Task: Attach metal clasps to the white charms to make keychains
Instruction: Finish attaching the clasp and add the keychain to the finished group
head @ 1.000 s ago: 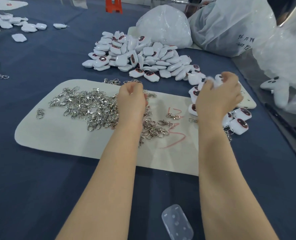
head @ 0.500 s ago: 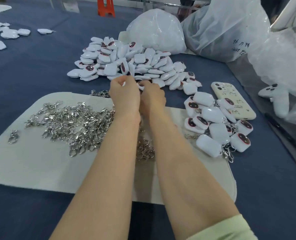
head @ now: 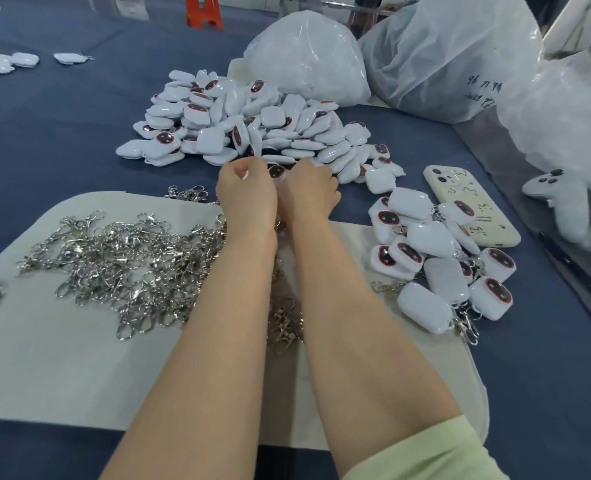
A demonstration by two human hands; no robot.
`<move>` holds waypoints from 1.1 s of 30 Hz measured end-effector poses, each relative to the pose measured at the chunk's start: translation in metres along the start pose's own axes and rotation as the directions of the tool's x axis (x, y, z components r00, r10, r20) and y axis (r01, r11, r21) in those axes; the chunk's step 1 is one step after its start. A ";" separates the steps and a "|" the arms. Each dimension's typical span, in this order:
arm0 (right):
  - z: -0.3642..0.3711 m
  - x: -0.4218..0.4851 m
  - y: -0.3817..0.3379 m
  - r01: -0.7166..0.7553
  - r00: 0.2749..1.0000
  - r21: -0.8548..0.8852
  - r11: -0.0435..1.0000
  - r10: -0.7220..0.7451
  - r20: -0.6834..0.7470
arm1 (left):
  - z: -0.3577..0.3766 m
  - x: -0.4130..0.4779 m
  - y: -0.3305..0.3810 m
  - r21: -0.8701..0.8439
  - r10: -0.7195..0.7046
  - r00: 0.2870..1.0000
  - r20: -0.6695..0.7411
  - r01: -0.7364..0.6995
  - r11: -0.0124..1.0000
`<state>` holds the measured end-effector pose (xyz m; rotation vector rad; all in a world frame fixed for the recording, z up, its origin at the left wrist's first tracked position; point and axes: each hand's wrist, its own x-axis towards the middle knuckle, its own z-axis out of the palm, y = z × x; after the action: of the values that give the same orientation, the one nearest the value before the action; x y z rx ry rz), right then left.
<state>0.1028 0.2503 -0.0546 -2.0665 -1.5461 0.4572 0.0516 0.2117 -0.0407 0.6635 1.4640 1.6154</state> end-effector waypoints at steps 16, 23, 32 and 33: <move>-0.060 -0.070 0.023 0.154 0.951 0.682 0.715 -0.295 0.095 | -0.048 -0.061 0.013 0.068 0.003 0.978 0.206 -0.018 0.997; -0.055 -0.095 0.037 0.146 0.986 0.376 0.915 -0.165 0.020 | -0.085 -0.066 0.018 -0.243 -0.114 0.991 0.070 0.128 0.962; -0.038 -0.119 0.030 0.339 0.911 -0.047 0.940 -0.316 0.264 | -0.080 -0.081 0.015 -0.459 -0.185 0.973 0.135 0.227 0.859; -0.037 -0.119 0.030 0.353 0.908 -0.046 0.935 -0.330 0.257 | -0.078 -0.081 0.014 -0.467 -0.183 0.974 0.134 0.225 0.855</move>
<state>0.1122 0.1224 -0.0464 -1.7977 -2.0653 0.5313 0.0255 0.1021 -0.0287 0.2746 0.9720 1.6689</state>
